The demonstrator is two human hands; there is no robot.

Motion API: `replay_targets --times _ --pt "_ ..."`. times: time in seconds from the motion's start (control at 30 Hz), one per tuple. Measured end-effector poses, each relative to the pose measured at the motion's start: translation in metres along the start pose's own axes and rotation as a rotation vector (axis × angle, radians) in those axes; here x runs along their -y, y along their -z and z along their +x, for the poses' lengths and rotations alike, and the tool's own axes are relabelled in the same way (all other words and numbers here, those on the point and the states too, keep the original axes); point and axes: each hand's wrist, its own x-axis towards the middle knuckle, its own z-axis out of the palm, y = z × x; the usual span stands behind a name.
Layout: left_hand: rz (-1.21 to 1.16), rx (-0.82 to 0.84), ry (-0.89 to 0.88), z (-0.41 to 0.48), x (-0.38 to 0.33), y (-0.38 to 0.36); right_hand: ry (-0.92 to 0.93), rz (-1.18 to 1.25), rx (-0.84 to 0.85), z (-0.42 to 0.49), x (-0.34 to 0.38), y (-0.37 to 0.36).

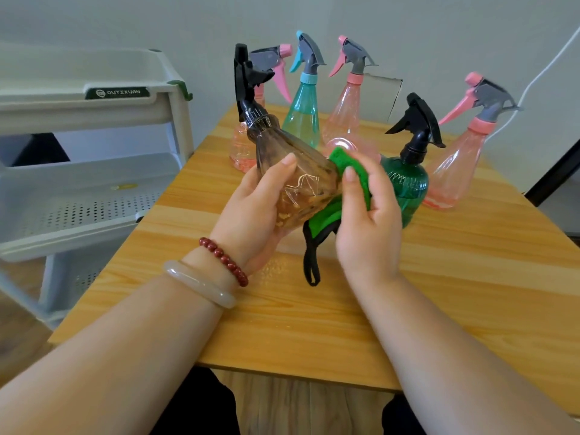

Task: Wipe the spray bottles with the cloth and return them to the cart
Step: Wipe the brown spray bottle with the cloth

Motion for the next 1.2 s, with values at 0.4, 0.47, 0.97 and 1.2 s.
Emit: replay_targets --times 0.4,0.47,0.97,1.2 --pt "0.019 -0.007 0.013 -0.002 -0.003 -0.003 -0.225 0.002 0.030 0.002 0.001 0.003" --pt "-0.007 -0.007 0.015 0.001 -0.001 -0.003 -0.308 0.073 0.090 0.003 -0.002 0.007" --pt "0.993 0.034 -0.530 -0.002 -0.005 -0.011 -0.355 0.456 0.106 0.007 0.002 0.014" --pt "1.313 0.203 -0.796 0.014 -0.026 0.008 -0.370 0.476 0.094 0.008 -0.003 0.012"
